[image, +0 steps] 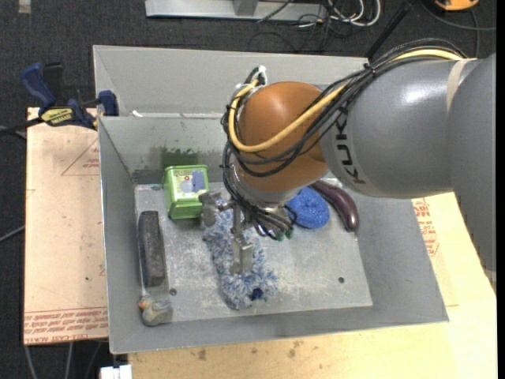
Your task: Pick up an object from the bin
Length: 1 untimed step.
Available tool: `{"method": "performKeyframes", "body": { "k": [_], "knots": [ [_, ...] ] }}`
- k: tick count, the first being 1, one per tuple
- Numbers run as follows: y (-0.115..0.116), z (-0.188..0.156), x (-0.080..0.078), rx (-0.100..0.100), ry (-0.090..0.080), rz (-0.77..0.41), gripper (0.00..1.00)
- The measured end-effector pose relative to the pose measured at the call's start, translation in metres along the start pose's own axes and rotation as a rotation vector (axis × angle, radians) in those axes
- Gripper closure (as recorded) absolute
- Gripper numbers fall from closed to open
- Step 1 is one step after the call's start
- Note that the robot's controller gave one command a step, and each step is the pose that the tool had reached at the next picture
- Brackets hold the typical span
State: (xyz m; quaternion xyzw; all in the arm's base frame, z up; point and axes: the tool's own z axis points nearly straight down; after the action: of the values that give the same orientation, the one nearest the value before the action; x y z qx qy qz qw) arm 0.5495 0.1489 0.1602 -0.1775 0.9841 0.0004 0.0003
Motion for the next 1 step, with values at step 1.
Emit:
{"method": "performKeyframes", "body": {
  "k": [1],
  "knots": [
    [-0.0143,0.0004,0.0068,0.000,0.000,-0.215,0.00]
  ]
}}
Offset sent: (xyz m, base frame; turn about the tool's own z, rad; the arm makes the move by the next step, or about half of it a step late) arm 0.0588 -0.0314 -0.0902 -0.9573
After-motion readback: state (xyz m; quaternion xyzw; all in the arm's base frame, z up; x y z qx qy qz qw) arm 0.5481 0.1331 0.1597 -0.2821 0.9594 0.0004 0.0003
